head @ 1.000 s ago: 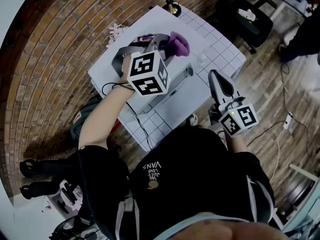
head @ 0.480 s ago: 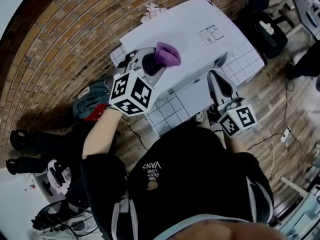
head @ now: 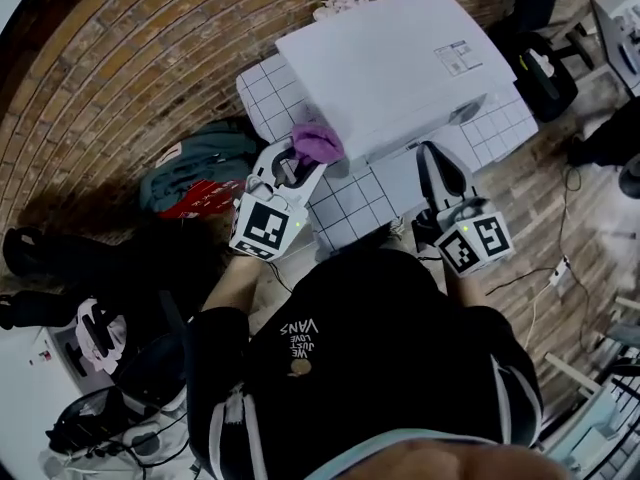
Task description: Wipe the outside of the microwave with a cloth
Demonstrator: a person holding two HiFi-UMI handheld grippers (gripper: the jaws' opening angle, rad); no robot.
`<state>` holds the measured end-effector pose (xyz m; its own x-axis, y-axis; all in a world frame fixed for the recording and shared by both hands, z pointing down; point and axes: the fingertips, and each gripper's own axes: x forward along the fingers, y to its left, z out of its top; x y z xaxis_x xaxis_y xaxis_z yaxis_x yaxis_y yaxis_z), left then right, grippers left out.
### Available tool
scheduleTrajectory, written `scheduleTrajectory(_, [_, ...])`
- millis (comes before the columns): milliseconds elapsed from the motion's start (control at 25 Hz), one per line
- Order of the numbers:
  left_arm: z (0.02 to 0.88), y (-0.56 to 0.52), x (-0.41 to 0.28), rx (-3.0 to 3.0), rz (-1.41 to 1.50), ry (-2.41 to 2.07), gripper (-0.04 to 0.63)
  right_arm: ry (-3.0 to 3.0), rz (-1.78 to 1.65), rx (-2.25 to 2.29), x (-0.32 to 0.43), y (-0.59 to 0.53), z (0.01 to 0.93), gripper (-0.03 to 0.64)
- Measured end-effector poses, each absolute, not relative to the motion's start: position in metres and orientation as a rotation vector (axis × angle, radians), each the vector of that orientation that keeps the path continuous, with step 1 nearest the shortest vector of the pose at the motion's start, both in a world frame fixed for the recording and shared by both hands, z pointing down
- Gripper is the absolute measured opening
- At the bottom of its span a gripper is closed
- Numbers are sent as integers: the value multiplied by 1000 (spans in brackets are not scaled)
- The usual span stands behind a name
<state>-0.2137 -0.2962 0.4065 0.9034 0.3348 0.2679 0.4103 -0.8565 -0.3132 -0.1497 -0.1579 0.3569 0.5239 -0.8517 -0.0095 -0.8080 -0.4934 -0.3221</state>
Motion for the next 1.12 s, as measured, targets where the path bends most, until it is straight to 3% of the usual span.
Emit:
scheduleTrajectory(480, [470, -268, -220, -3063, -221, -535, 129, 1333, -249, -2546, -157, -160, 364, -2])
scheduleTrajectory(1120, [471, -431, -111, -3123, -212, -162, 130, 1239, -282, -2638, -124, -141, 365, 0])
